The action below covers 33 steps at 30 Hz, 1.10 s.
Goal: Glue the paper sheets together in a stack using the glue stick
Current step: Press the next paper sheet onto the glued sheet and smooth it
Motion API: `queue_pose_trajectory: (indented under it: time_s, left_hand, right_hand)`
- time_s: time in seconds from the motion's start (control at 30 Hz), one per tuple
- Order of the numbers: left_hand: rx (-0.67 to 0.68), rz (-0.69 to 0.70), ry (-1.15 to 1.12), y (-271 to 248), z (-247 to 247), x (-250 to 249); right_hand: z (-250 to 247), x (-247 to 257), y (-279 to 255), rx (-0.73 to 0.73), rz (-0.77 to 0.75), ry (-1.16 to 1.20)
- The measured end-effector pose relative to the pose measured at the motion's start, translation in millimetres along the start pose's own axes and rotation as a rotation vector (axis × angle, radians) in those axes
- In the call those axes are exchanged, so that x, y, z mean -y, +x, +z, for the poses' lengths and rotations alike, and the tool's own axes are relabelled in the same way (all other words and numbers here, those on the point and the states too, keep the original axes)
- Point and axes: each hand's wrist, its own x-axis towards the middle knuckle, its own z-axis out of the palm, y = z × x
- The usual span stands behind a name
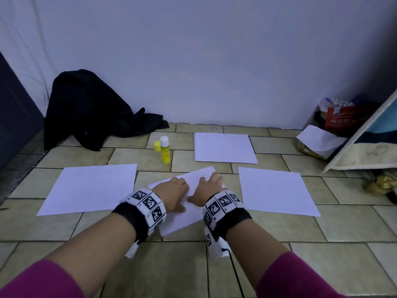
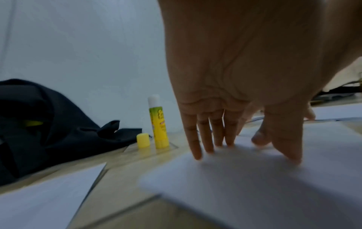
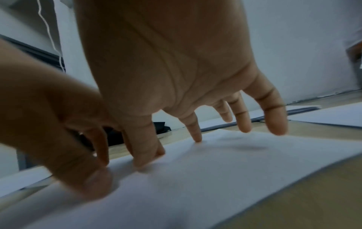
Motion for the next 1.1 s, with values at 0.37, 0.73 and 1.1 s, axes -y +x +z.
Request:
queue_pose_trajectory:
  time_s: [0.37,0.73,1.1]
  left_hand:
    - [0.064,-0.254,-0.143,1,16,30]
    - [0.172,-0.277,-0.030,-7,28,31]
    - [0.167,-0.248,-0.070,-9,34,39]
  right_hand:
    - [2,26,-16,0.201,-0.363,-0.059]
    - [3,35,-13,0.187,-0.421,0.133]
    - [-7,-28,8,0.183,-0.188,0.082]
